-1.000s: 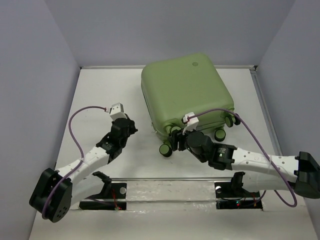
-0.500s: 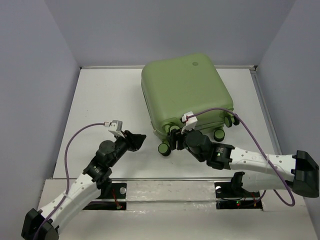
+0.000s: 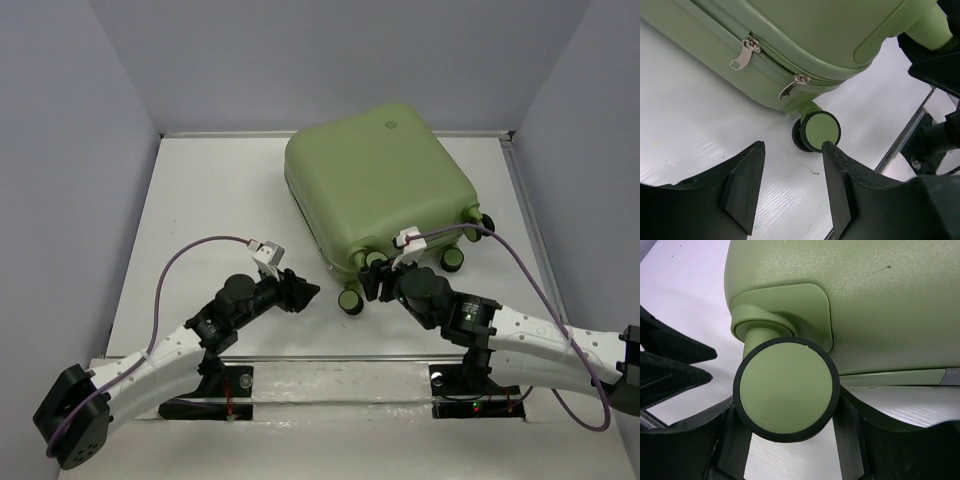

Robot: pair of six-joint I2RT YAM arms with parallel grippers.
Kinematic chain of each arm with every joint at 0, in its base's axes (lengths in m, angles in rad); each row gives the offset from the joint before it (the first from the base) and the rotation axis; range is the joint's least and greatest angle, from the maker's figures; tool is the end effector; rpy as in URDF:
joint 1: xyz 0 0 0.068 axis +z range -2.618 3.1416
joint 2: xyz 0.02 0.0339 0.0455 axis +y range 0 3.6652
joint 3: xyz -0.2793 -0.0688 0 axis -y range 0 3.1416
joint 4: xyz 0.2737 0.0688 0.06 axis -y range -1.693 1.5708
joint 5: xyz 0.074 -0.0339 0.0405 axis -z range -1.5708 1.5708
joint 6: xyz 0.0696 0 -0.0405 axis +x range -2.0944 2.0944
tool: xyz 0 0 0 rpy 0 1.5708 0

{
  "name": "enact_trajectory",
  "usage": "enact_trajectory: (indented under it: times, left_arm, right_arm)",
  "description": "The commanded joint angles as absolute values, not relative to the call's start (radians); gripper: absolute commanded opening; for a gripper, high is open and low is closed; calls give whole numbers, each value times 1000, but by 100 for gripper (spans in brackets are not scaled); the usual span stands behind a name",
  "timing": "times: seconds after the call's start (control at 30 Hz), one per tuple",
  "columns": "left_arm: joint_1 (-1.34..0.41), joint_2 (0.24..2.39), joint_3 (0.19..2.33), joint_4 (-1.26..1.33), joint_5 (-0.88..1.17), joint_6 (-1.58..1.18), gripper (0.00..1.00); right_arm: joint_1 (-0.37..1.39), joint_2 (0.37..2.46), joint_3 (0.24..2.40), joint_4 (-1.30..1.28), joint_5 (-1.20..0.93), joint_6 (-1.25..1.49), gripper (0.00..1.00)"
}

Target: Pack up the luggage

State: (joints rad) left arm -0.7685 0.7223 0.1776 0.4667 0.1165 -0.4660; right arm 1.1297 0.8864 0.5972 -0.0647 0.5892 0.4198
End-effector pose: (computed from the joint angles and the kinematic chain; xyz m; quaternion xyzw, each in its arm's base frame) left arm 0.1513 -0.1576 0.1965 0.1495 0.7186 -0.4272 0.5280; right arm 0.1402 0.2065 0.2637 -0.1173 0.7939 0.2124 0.5575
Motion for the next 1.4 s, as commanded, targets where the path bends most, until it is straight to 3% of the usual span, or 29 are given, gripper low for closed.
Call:
enact_trajectory:
  times: [0.0,0.5,0.67,1.03,1.17,1.2,1.27,1.37]
  left_arm:
    - [-815,797,273,584,46,-371,60]
    - [-857,1106,397,706,-23,-279,59]
    - [-859,1138,411,729,-35,-272,49]
    - [-877,1204,434,795,28,-262,42]
    - [-884,1213,434,807,11,-265,30]
    - [-884,1210,437,808,-24,-264,18]
    - [-884,1206,445,798,-63,-270,6]
    - [-884,1204,456,733,-146,-275,6]
  right_arm:
    - [1101,827,611,-27,680,443,7]
    - [1101,842,621,-29,663,454,7]
    - [1101,838,618,-20,655,456,7]
    - [1101,831,611,-14,649,457,7]
    - [1101,831,611,-12,643,456,7]
    - [1101,831,609,-11,643,456,7]
    - [1101,830,607,-12,641,457,7]
    - [1101,819,598,-11,643,459,7]
